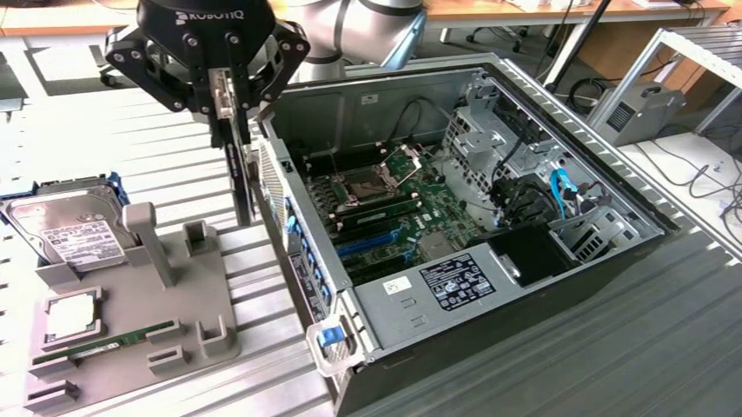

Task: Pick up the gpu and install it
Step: 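Pick up the gpu and move the gpu toward the slot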

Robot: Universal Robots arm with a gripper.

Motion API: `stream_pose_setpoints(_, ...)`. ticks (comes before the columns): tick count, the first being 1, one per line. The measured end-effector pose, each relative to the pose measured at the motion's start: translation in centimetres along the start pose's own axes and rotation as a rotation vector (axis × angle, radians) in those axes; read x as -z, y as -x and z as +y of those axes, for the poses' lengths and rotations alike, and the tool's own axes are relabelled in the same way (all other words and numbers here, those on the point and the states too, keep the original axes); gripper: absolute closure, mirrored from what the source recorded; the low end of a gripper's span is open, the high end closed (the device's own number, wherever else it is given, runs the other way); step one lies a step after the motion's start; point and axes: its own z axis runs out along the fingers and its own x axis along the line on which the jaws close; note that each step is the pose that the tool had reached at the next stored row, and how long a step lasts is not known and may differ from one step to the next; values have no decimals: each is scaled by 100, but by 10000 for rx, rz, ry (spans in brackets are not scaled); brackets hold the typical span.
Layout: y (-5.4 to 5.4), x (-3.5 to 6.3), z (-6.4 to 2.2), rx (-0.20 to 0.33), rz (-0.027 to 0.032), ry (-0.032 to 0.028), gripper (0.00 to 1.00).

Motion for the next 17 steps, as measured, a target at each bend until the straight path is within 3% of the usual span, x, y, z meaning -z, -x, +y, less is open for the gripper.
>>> stream_pose_setpoints(17, 172, -5, 13, 0, -1, 0, 74)
